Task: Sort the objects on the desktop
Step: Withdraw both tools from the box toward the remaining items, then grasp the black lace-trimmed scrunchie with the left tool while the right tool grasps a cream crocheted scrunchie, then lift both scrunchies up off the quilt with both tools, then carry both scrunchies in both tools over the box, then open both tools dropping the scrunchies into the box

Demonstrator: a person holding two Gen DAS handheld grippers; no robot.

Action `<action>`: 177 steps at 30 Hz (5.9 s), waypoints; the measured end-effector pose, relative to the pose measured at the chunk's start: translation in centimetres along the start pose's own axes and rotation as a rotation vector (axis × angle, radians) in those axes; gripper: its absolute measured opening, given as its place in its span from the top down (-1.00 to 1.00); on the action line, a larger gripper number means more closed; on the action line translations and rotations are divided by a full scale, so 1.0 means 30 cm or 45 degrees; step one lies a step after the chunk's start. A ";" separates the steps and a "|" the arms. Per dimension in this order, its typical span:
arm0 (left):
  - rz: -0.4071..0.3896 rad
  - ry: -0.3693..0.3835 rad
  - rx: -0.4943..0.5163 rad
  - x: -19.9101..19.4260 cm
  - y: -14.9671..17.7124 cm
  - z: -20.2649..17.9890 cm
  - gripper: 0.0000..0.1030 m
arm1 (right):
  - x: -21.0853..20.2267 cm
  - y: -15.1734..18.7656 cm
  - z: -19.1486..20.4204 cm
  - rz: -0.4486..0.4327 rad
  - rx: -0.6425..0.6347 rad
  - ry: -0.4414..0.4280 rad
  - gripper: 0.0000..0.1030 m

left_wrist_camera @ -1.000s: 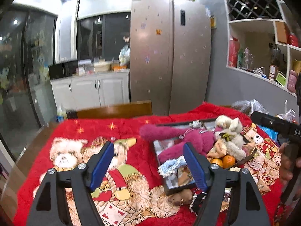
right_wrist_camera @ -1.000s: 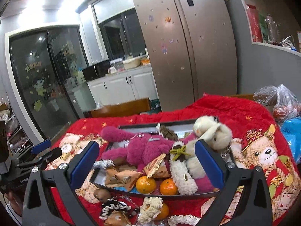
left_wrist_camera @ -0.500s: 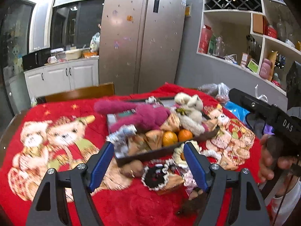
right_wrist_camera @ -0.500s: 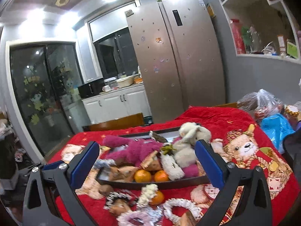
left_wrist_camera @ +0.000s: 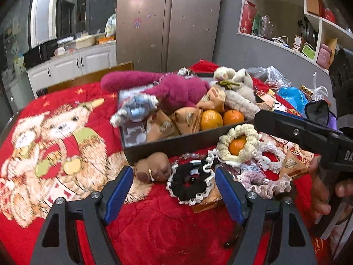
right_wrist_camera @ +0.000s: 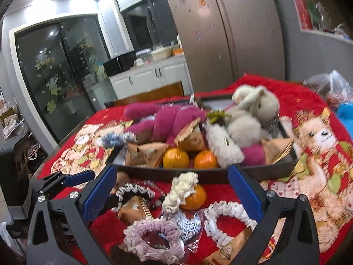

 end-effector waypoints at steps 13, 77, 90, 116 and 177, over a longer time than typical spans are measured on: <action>0.034 0.065 -0.018 0.034 0.028 -0.010 -0.63 | 0.101 0.105 -0.014 0.152 0.015 -0.047 -0.96; -0.173 0.021 -0.096 -0.161 -0.103 0.057 0.79 | -0.167 -0.110 0.174 -0.127 -0.146 -0.076 0.70; -0.348 -0.036 -0.082 -0.270 -0.191 0.090 0.79 | -0.232 -0.147 0.243 -0.182 -0.178 -0.062 0.70; -0.402 -0.083 -0.144 -0.285 -0.650 0.088 0.78 | -0.296 -0.596 0.333 -0.387 -0.265 -0.009 0.71; -0.139 -0.178 -0.015 0.190 -0.492 0.007 -0.14 | 0.214 -0.419 -0.098 -0.052 -0.082 0.055 0.58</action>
Point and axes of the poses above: each gripper's, at about its wrist camera, not at the fingertips, and x roughly the way its jaws point, z to its left, y to its underside, the point moved 9 cm from there along x, roughly the way its jaws point, and after that the axes turned 15 degrees about -y, right-handed, at the moved point
